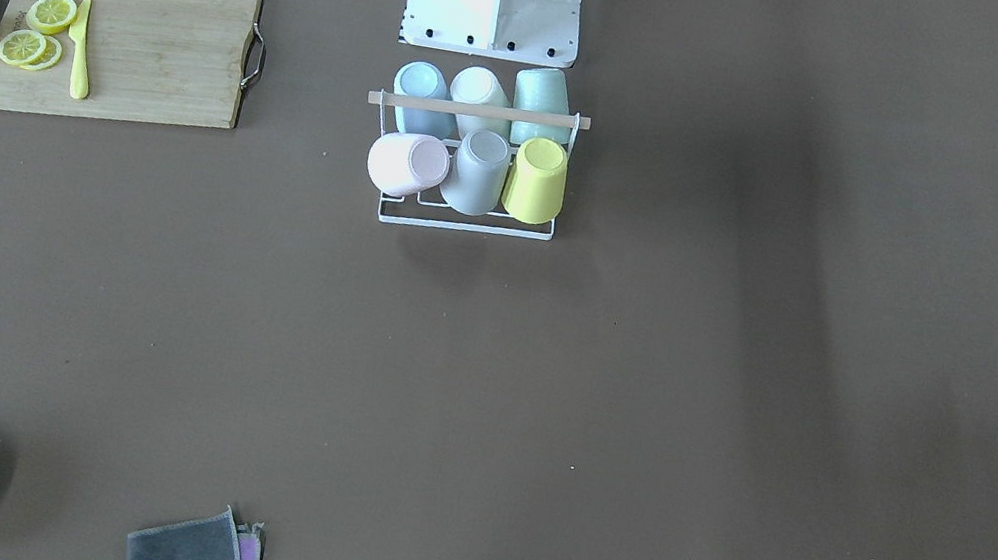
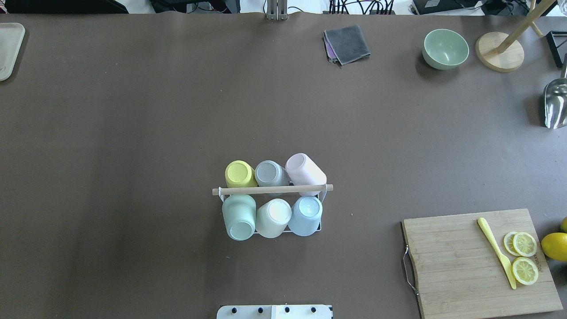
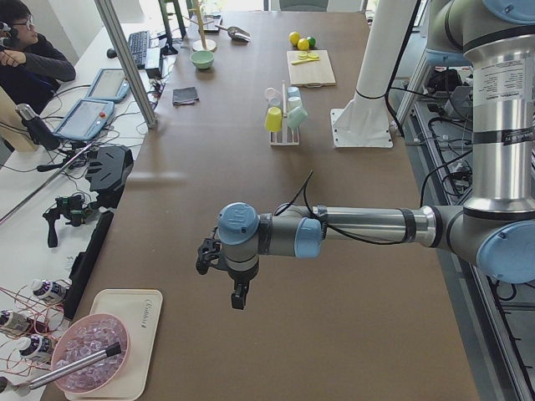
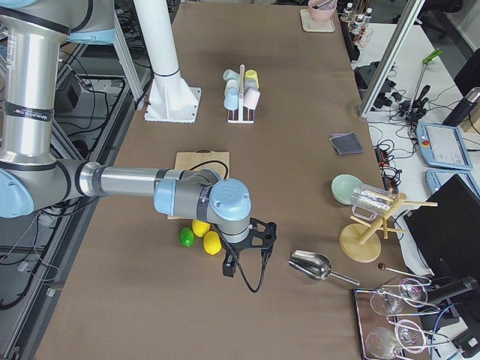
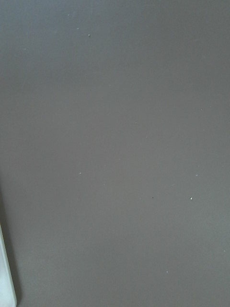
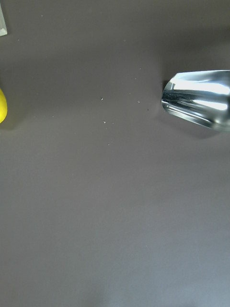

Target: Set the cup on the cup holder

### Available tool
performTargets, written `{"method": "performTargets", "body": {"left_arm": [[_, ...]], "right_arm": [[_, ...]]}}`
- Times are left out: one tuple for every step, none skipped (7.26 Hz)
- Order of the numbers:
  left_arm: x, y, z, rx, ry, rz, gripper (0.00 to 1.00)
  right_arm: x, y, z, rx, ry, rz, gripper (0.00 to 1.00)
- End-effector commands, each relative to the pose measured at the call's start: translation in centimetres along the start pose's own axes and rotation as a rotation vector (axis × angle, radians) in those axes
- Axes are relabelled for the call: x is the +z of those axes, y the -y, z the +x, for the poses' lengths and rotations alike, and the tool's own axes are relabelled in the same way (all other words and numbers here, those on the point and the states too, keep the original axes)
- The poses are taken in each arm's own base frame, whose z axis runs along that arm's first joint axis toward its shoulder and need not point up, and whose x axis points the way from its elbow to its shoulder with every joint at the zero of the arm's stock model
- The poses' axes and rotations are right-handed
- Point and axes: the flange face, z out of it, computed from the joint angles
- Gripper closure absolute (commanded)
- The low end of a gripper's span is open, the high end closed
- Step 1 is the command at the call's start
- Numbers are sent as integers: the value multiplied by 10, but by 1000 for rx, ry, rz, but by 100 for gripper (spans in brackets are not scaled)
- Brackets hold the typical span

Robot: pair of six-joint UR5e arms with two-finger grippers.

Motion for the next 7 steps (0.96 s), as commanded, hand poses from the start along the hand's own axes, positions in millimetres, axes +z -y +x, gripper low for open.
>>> {"method": "performTargets", "body": {"left_arm": [[2,1,-1,-2,0,-2,1],[2,1,-2,-2,0,-2,1],[2,1,-2,-2,0,-2,1],[2,1,-2,-4,0,-4,1],[2,1,-2,-4,0,-4,1],[2,1,-2,-5,0,-4,1],[2,1,-2,-5,0,-4,1]], "right_arm": [[0,-1,0,0,0,0,0],[1,-1,1,0,-1,-1,0],[1,-1,1,0,-1,-1,0],[0,-1,2,1,-6,0,0],[0,-1,3,0,-21,1,0],[-1,-1,2,-1,-21,2,0],[-1,-1,2,-1,-21,2,0]]}}
